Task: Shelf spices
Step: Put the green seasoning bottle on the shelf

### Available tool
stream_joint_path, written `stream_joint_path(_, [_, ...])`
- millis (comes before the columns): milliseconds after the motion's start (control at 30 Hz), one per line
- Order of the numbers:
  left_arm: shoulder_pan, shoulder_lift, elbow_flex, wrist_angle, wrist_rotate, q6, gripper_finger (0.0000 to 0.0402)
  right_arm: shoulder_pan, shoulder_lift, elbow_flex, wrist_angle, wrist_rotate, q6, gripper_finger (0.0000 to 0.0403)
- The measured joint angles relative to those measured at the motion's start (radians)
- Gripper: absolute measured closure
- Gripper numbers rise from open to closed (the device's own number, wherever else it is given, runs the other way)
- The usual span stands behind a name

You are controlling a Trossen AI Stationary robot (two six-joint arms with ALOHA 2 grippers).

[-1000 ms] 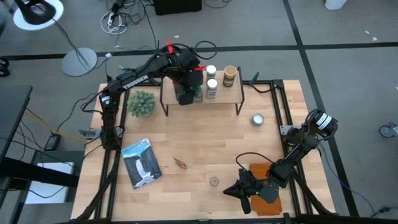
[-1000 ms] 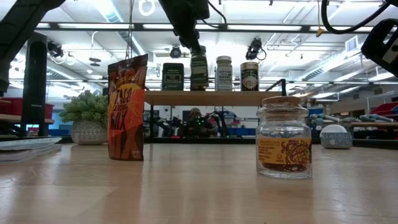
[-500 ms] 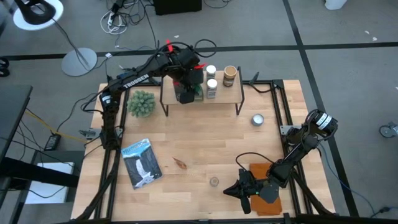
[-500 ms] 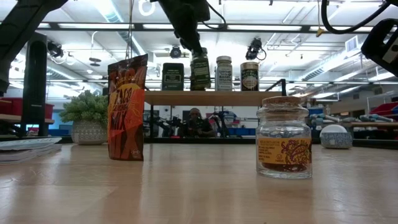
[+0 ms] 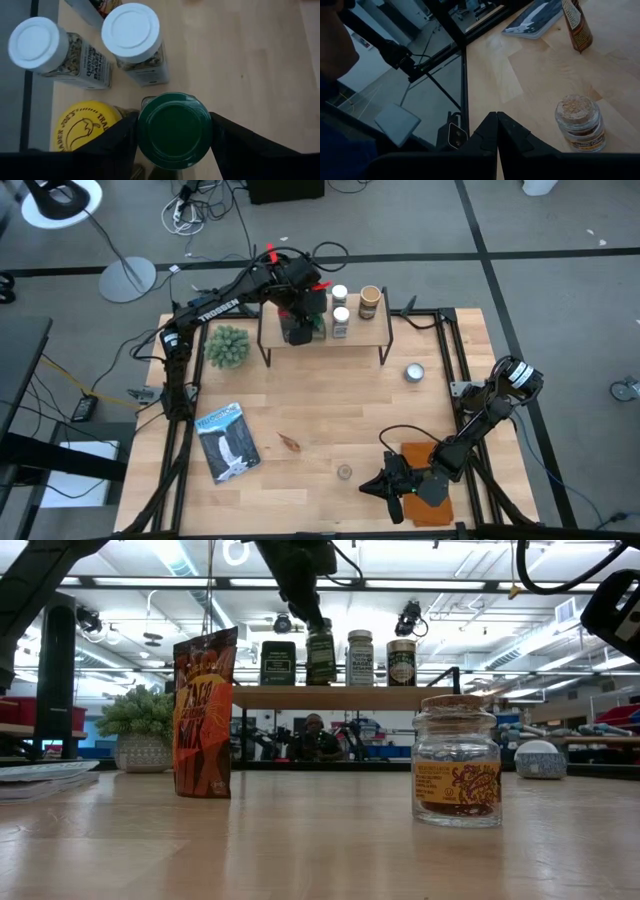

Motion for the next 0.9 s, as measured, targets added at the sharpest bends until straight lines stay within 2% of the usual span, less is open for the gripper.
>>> stream_joint_path(200, [0.008, 0.021, 0.002, 0.001, -0.073, 0.0, 0.0173, 0.0, 0.0, 0.0, 0.0, 0.0, 0.0, 0.0397])
stream_joint_path(533, [0.014, 0.039, 0.001, 0.0, -0.017, -0.001, 0.0152, 0.0, 0.0, 0.0, -0.003, -0.001, 0.0, 0.0399])
stream_joint_path(900, [0.014, 0.037, 0.002, -0.001, -0.014, -0.003, 0.0136, 0.0, 0.0, 0.0, -0.007, 0.0, 0.001, 0.0399])
